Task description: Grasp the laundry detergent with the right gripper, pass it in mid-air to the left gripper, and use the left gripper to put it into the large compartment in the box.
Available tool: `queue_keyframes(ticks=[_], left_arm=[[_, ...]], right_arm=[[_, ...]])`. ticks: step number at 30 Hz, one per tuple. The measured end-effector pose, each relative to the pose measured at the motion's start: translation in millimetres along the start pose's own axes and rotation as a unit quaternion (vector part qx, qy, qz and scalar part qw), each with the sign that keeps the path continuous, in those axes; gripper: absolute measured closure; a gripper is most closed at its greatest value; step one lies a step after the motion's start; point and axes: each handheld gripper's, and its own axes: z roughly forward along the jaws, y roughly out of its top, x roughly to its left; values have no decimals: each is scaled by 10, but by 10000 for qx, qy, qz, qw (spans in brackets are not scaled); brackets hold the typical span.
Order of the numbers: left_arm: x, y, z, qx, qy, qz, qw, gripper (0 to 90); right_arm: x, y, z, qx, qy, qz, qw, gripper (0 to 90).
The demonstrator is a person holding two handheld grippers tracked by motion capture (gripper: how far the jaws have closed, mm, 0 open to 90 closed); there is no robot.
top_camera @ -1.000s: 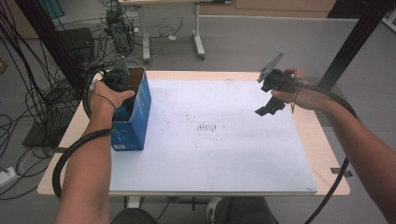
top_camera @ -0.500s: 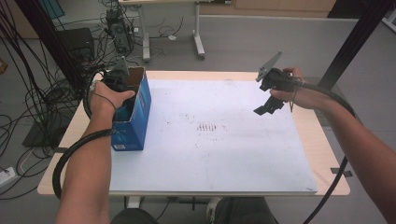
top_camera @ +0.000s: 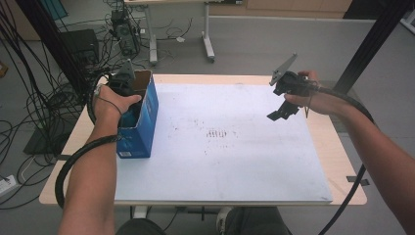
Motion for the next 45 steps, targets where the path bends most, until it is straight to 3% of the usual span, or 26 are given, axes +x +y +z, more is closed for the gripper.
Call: queue_keyframes(ticks=[45], left_arm=[[2,-2,4,-27,-4,-12,10000,372]], right_arm=[[-4,44,-17,21,-19,-63,10000,19]])
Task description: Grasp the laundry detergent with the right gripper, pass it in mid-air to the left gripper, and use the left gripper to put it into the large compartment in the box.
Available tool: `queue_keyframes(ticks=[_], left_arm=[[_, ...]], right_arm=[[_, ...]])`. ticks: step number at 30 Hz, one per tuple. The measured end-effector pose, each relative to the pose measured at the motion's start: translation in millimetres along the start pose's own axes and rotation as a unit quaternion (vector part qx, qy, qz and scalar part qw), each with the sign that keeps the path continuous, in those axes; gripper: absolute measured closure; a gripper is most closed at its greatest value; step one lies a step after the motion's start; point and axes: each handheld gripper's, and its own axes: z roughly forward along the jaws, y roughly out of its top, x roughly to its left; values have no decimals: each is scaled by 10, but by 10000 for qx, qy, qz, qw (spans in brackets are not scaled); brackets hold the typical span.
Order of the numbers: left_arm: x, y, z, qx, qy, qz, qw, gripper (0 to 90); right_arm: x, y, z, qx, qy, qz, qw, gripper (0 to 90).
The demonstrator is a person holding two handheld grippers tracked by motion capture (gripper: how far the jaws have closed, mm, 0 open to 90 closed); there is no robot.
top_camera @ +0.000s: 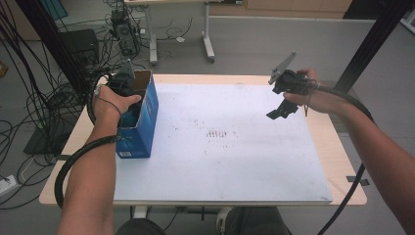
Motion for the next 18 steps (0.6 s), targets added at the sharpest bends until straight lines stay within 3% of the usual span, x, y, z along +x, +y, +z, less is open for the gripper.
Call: queue_keyframes(ticks=[18], left_arm=[[-1,-4,1,-17,-1,-1,10000,372]], right_arm=[[-2,28,-17,31,-16,-22,10000,19]])
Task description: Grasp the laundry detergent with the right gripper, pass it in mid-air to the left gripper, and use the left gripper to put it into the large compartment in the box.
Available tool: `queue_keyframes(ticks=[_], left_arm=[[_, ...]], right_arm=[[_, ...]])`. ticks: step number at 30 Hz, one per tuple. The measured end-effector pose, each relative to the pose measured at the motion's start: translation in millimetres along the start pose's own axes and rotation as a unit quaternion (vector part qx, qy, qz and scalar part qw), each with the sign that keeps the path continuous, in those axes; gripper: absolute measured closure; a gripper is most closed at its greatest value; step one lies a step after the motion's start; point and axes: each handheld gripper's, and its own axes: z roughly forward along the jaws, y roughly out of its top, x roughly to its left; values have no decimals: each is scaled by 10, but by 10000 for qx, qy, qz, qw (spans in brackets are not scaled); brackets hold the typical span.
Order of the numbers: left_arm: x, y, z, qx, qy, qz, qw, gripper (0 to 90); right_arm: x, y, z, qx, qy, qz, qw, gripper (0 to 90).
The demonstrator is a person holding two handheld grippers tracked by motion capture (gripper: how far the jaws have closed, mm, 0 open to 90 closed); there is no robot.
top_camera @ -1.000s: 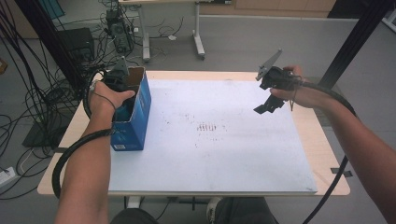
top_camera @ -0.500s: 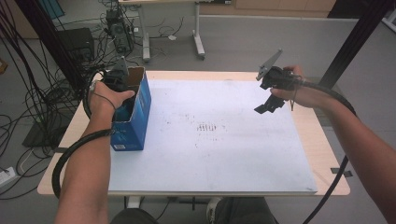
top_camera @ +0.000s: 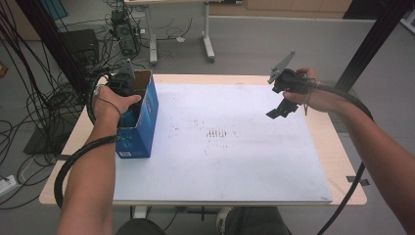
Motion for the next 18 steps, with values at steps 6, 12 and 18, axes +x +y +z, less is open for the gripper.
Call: queue_keyframes(ticks=[6,12,18], left_arm=[[-2,3,0,4,4,3,10000,372],[4,4,0,-1,-3,13,10000,372],[10,-1,2,-19,-14,-3,10000,372]], right_arm=[[-1,-2,-1,-5,-1,-13,10000,19],[0,6,10,-14,13,-14,10000,19],[3,13,20,10,19,-18,10000,19]])
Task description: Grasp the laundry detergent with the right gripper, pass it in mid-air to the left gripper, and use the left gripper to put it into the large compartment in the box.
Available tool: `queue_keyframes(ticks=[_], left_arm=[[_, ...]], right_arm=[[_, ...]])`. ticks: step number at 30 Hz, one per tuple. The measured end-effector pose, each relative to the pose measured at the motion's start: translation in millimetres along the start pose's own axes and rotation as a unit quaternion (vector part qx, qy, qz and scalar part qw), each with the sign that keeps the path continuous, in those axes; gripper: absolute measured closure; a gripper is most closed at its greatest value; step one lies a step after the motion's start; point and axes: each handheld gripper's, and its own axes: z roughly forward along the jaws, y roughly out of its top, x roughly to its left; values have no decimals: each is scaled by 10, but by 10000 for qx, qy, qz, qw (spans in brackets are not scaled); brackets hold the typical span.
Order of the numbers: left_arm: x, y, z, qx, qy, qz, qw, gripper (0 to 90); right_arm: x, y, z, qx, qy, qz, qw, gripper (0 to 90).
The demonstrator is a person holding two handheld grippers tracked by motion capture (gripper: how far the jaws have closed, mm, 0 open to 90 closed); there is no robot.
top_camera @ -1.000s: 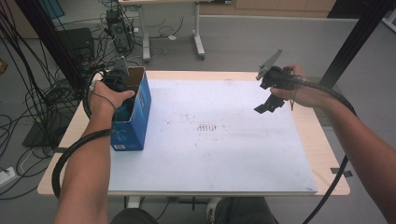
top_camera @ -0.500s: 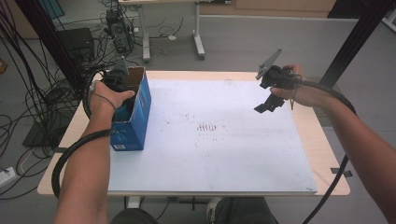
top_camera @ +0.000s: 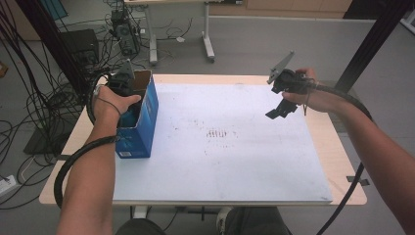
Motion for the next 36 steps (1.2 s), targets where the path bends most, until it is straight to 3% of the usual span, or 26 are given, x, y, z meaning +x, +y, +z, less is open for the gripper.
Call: queue_keyframes(ticks=[36], left_arm=[[-6,-1,0,-12,-13,11,10000,370]], right_arm=[[-8,-14,-4,-16,6,16,10000,19]])
